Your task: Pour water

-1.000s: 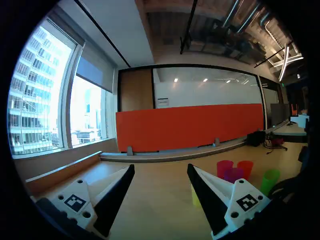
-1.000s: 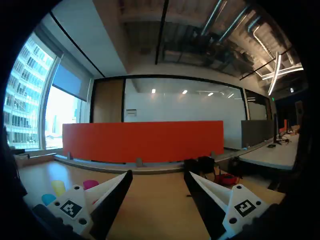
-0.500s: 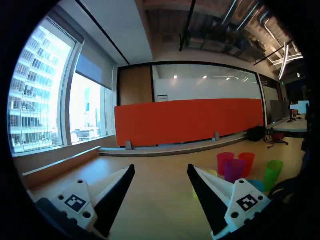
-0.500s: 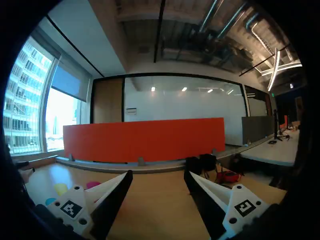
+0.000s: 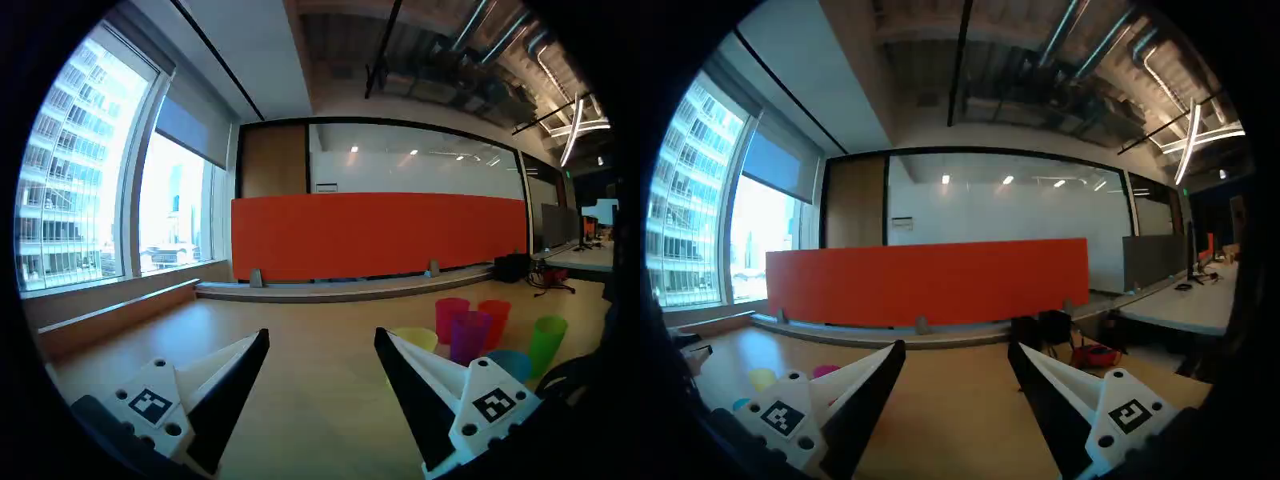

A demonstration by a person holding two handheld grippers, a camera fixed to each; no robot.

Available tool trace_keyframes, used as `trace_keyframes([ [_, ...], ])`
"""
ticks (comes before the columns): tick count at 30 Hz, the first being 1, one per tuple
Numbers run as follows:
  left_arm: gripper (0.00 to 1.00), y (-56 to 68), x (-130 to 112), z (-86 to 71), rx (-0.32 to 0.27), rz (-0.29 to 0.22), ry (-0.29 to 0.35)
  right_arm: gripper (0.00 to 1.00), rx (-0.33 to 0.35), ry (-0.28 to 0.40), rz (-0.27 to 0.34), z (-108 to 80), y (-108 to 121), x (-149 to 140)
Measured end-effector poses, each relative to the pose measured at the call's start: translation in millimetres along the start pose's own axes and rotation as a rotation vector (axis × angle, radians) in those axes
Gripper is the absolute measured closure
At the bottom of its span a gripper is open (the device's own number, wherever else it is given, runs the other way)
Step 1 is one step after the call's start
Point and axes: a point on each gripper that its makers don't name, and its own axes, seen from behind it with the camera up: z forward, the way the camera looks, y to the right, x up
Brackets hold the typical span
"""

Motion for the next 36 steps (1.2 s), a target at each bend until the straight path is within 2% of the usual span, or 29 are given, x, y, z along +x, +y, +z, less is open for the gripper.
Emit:
trace_keyframes([
  [11, 0.02, -1.6, -8.3, 1.3, -0.007, -0.025, -0.020, 0.01, -0.005, -0.004, 0.004, 0.0, 2.6, -1.1],
  [23, 0.02, 0.2, -7.9, 2.4, -0.015, -0.022, -0.021, 0.01, -0.009, 0.003, 0.013, -1.8, 3.8, 2.9],
  [36, 0.02, 0.4, -9.4, 2.8, -0.015, -0.022, -0.022, 0.01, -0.007, -0.008, -0.047, -2.8, 8.2, -6.1],
])
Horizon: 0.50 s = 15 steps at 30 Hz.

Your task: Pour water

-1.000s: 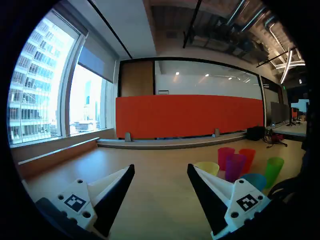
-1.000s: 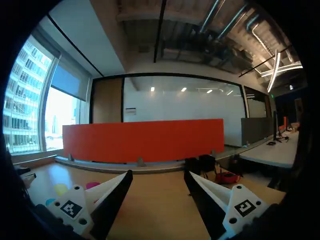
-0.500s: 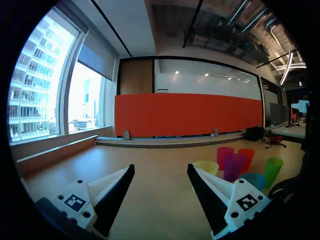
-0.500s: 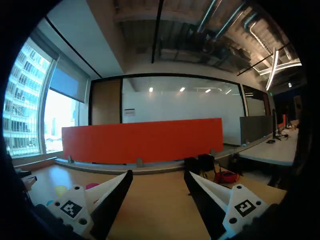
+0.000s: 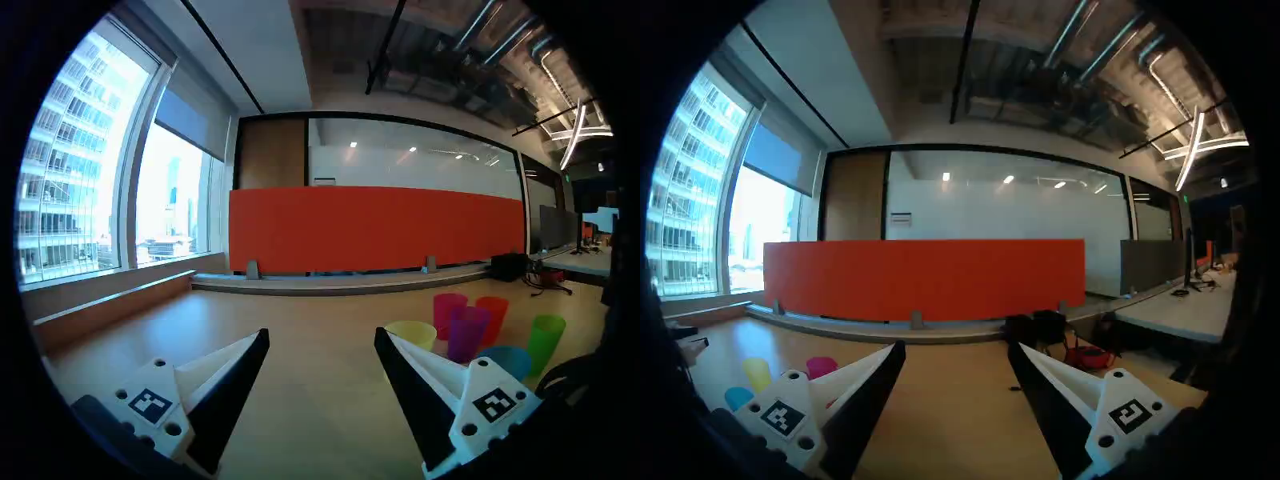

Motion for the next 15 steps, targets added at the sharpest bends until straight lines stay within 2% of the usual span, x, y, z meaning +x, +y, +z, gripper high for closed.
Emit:
trace_keyframes([
  [8, 0.02, 0.1, 1, -0.5, 0.000, -0.001, -0.001, 0.01, 0.016, -0.017, -0.064, 2.6, -2, -15],
  [15, 0.02, 0.5, 1, -0.6, 0.000, 0.000, -0.001, 0.00, 0.047, -0.017, -0.081, 11.0, -9, -32],
])
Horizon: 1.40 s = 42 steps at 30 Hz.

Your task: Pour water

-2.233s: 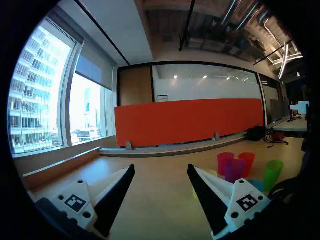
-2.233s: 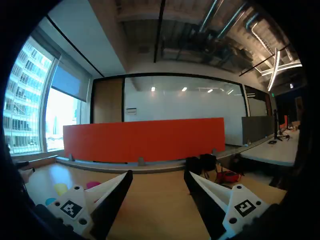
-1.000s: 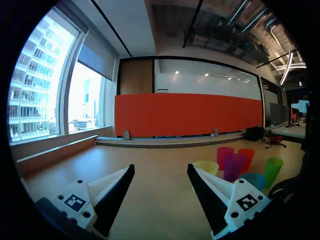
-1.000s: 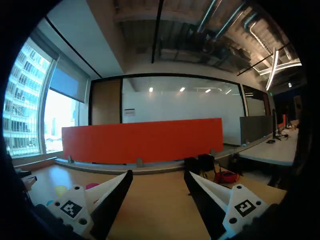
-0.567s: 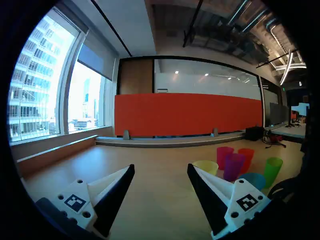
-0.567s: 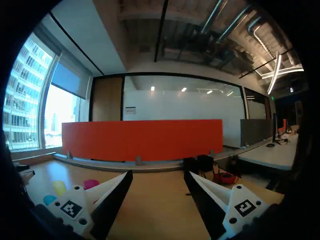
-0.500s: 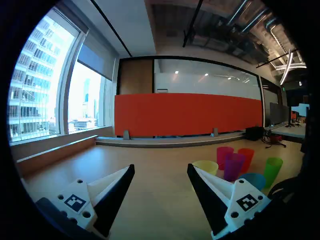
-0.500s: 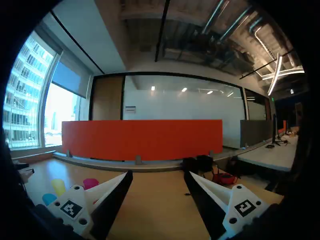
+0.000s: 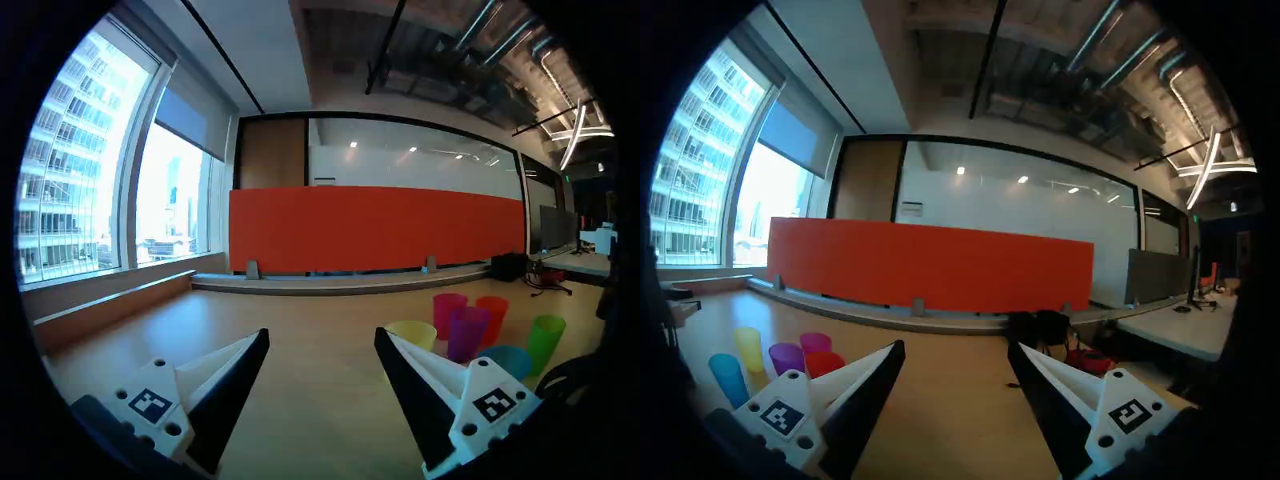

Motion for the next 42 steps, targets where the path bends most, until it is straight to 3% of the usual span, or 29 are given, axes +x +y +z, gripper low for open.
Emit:
trace_keyframes([
  [6, 0.02, 0.4, 0, -0.2, 0.000, 0.000, 0.000, 0.00, 0.043, 0.005, 0.022, 5.7, -14, -16],
  [15, 0.02, 0.7, -1, -0.3, 0.000, 0.000, 0.000, 0.00, 0.054, 0.002, 0.054, 9.1, -20, -36],
  [42, 0.02, 0.2, 0, -0.3, 0.000, 0.000, 0.000, 0.00, 0.029, -0.047, 0.079, 13.8, -2, -73],
])
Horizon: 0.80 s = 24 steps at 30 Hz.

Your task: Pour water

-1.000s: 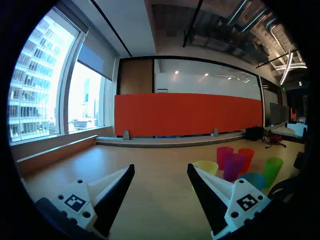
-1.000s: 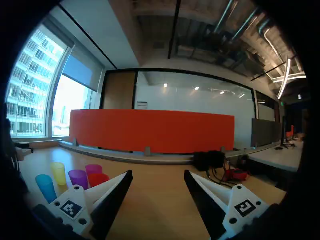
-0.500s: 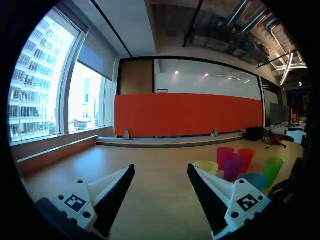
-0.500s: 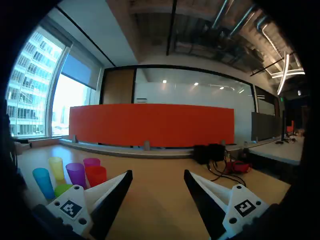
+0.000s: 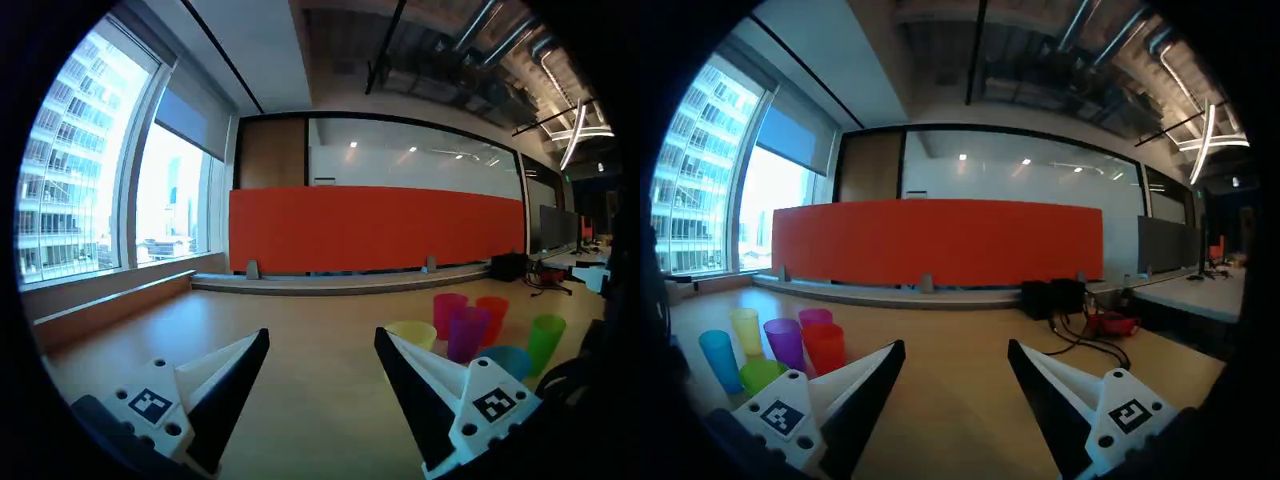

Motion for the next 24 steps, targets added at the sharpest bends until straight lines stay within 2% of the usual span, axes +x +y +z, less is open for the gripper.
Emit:
trace_keyframes([
  [24, 0.02, -0.1, 0.6, -0.1, 0.000, 0.000, 0.000, 0.00, -0.001, -0.003, 0.008, -3.4, 3.5, 1.4],
])
